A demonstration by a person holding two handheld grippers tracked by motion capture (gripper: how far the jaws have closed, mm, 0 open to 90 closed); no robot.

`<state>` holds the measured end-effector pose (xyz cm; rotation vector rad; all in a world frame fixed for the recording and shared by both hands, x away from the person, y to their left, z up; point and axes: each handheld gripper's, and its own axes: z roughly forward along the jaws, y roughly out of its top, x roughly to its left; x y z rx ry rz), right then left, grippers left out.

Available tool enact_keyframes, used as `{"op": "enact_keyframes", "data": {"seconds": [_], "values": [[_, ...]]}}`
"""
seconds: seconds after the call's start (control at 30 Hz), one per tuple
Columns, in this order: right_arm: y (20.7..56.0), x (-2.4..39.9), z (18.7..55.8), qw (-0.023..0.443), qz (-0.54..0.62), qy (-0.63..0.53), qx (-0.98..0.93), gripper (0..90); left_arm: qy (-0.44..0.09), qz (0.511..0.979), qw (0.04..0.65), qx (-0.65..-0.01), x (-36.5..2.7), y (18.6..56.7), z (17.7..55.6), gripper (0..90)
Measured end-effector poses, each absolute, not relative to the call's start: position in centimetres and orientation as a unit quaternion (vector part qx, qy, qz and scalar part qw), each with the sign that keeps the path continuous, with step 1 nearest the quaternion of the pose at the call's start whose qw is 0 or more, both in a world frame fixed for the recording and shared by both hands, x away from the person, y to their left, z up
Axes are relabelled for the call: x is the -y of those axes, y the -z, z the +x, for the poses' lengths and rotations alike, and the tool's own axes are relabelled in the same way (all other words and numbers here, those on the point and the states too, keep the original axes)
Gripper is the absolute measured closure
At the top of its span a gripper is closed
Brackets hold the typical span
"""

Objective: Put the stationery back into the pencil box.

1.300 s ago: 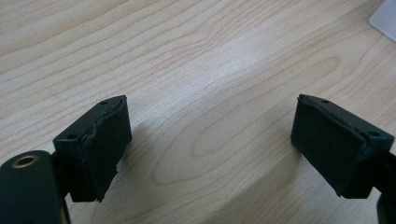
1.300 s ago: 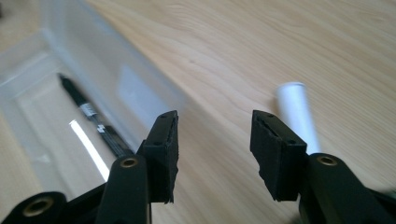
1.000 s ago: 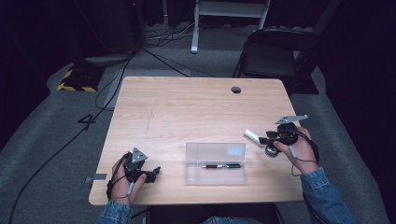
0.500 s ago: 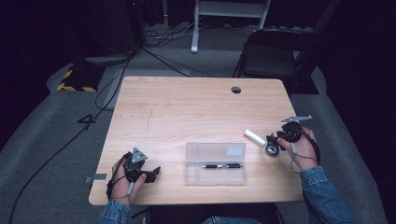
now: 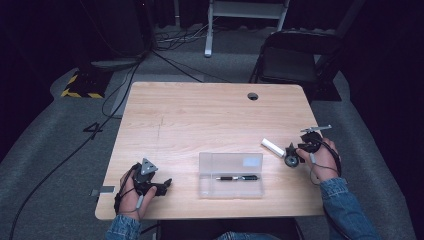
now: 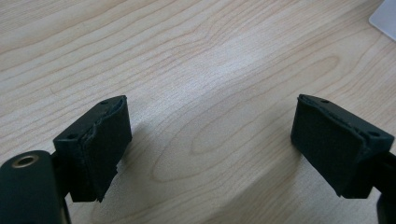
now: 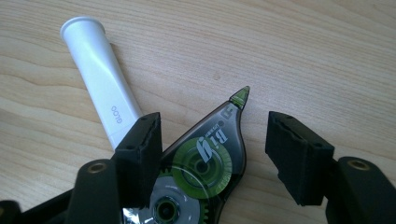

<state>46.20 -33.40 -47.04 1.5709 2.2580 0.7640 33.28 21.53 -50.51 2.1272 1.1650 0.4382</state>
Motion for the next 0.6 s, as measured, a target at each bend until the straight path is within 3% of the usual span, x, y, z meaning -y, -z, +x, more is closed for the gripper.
{"op": "enact_keyframes", "data": {"seconds": [0.6], "values": [[47.32,33.14,45.84,0.135,0.536,-0.229,-0.801,37.9,-0.168,0.816,0.329,-0.444,-21.54,50.48,33.35,12.2]]}}
